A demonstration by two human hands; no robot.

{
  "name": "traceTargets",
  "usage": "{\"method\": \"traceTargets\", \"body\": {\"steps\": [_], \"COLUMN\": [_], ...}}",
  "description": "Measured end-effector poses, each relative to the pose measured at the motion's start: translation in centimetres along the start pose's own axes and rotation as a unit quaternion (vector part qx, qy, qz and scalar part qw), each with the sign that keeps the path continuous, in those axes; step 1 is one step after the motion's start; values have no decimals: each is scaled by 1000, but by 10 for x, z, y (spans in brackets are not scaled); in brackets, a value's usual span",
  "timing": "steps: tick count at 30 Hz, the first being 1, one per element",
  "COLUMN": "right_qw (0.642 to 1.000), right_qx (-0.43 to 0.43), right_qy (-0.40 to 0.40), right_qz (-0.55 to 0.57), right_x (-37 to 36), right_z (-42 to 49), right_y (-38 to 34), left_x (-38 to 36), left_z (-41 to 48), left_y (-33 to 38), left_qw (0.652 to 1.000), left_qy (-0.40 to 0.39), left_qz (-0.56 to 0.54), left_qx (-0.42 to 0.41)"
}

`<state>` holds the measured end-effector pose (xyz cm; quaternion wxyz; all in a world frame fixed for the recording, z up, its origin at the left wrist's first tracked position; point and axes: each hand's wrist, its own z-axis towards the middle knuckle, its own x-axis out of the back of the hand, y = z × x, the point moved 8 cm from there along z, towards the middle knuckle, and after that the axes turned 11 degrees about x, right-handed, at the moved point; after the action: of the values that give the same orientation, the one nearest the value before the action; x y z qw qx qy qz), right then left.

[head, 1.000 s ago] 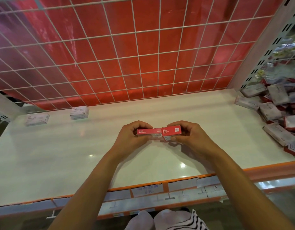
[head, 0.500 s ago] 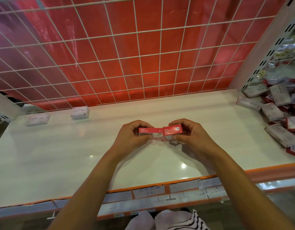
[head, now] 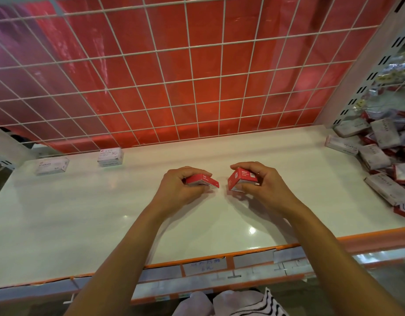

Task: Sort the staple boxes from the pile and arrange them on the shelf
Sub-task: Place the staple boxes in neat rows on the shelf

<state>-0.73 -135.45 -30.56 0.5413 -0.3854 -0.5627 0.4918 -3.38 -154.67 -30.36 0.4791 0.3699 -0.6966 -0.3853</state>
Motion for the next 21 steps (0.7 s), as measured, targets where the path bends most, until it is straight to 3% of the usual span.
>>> {"method": "traceTargets", "body": {"steps": [5, 9, 21], "right_qw": [999, 999, 999], "right_qx": [-1, 7, 24], "right_qy": [-11, -14, -19], "right_qz": [-32, -41, -28], "right_x": [-2, -4, -1], "right_z": [3, 2, -3], "right_y": [3, 0, -4], "left_x": [-4, -8, -7], "left_z": [-1, -1, -4], "left_y": [10, 12, 11], "left_qw": [994, 991, 993], "left_qy": [-3, 3, 10], "left_qz": [94, 110, 108], "left_qx": [-51, -80, -48]}}
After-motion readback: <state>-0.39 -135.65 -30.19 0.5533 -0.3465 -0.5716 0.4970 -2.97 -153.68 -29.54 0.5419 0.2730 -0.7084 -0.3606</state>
